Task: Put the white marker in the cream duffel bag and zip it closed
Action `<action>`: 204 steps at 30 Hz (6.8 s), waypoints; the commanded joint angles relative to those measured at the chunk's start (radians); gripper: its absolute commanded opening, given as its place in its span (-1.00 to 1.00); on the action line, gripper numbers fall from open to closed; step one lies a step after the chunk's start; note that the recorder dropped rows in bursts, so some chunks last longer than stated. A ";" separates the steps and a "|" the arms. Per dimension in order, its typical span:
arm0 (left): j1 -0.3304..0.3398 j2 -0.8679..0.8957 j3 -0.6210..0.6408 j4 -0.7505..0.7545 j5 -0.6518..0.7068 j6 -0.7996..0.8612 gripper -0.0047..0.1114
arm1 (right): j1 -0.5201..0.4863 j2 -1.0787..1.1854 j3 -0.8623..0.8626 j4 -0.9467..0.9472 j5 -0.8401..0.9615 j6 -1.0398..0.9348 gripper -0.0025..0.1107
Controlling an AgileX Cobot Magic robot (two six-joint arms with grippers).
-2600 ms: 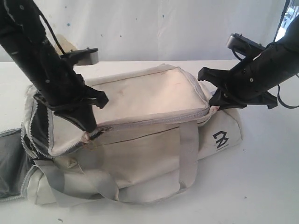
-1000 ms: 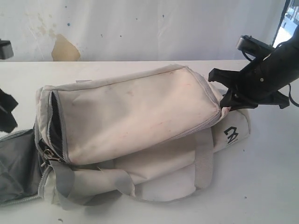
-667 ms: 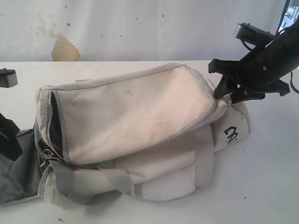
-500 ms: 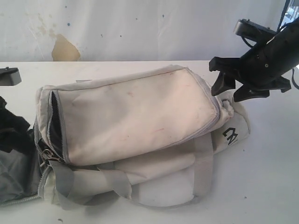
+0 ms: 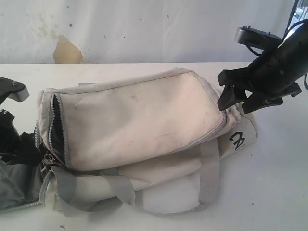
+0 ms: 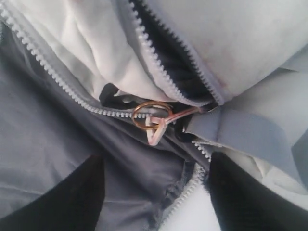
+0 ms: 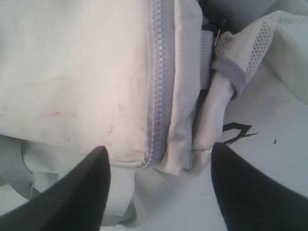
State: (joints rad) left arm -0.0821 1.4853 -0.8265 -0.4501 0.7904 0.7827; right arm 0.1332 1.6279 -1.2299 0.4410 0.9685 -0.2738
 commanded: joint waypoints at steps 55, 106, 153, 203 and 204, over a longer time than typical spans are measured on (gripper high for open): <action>-0.001 -0.060 0.237 -0.611 -0.088 0.781 -0.91 | -0.001 -0.101 -0.006 0.008 -0.012 -0.041 0.04; -0.001 -0.218 -0.206 -0.123 0.431 -0.239 -0.92 | 0.669 0.054 -0.004 0.355 -0.462 -0.805 0.10; -0.001 -0.218 -0.216 -0.241 0.378 -0.447 -0.92 | 0.807 0.124 -0.004 0.048 -0.671 -0.457 -0.79; -0.001 -0.238 0.205 -0.643 0.064 0.569 0.04 | 0.805 0.049 -0.015 -0.203 -0.516 -0.111 -0.96; -0.001 -0.238 0.211 -0.668 0.058 0.592 0.04 | 0.805 0.049 -0.019 -0.197 -0.516 -0.111 -0.96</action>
State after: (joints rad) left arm -0.0816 1.2566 -0.6358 -1.0548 0.8931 1.3212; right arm 0.9399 1.6946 -1.2353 0.2106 0.4695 -0.3935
